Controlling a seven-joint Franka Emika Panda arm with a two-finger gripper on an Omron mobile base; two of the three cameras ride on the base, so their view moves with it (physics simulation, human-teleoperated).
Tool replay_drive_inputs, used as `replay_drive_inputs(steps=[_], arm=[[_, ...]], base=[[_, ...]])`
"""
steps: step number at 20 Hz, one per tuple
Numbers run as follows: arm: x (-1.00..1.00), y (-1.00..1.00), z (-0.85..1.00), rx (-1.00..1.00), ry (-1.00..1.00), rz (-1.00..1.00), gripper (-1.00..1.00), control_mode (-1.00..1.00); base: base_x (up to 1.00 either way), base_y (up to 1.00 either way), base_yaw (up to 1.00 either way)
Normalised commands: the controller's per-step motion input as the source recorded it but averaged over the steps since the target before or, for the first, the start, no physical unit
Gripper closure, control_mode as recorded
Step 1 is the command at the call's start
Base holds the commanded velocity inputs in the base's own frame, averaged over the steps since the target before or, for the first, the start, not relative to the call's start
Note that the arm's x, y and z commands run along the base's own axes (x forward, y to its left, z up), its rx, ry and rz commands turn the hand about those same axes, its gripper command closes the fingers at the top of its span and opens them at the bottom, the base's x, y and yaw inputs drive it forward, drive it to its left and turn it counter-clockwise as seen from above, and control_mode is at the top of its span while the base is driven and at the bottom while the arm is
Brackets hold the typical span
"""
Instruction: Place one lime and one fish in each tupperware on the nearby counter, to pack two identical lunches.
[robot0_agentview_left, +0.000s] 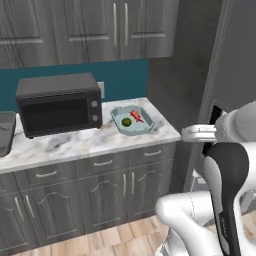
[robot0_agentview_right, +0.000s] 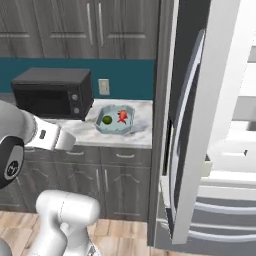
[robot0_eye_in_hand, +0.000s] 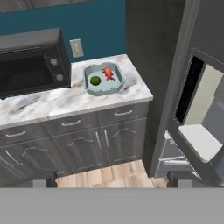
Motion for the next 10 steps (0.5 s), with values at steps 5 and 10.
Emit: replay_drive_inputs(steps=[5, 10], arm=[[0.0, 0.0, 0.0, 0.0, 0.0, 0.0, -1.0, 1.0], [0.0, 0.0, 0.0, 0.0, 0.0, 0.0, -1.0, 1.0]], base=[[-0.99, -0.07, 0.0], [-0.82, -0.39, 0.02]])
